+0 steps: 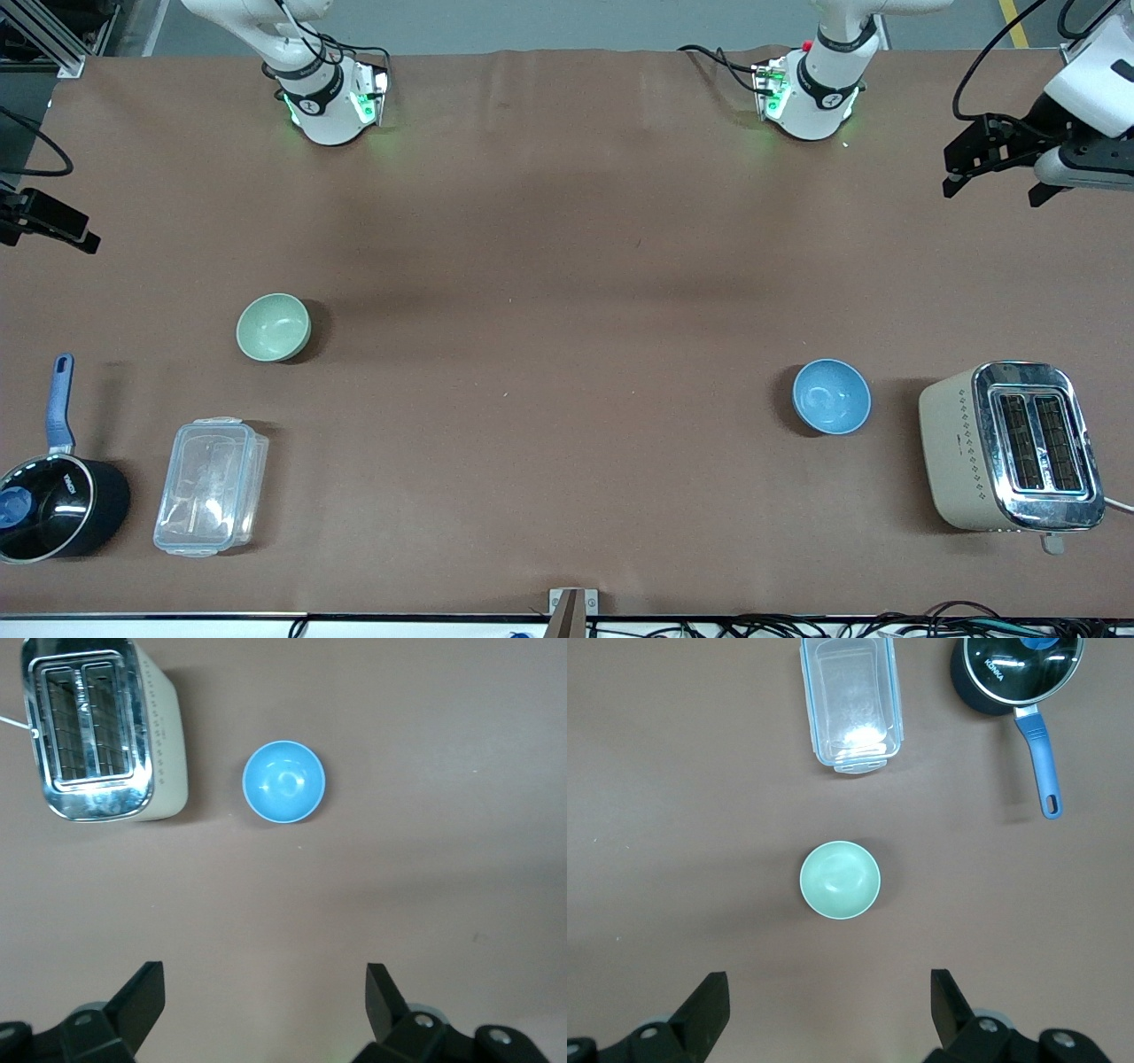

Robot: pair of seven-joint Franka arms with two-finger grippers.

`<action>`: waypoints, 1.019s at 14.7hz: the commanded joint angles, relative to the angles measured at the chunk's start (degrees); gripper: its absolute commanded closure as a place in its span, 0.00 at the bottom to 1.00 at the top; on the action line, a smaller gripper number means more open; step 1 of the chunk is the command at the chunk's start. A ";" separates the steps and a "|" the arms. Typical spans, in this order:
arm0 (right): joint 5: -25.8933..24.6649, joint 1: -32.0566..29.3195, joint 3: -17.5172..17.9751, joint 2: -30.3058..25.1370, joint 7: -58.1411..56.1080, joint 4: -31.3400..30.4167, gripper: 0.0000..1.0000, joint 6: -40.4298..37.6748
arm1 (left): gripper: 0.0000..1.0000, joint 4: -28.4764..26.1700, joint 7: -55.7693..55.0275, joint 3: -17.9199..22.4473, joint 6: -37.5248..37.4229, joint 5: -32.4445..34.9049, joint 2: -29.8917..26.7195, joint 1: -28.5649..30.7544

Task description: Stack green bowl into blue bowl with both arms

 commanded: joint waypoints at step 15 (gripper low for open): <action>1.34 -4.11 -0.20 -0.65 -7.30 -6.03 0.00 3.23 | 0.00 -0.79 -0.60 0.00 25.52 2.96 33.64 3.99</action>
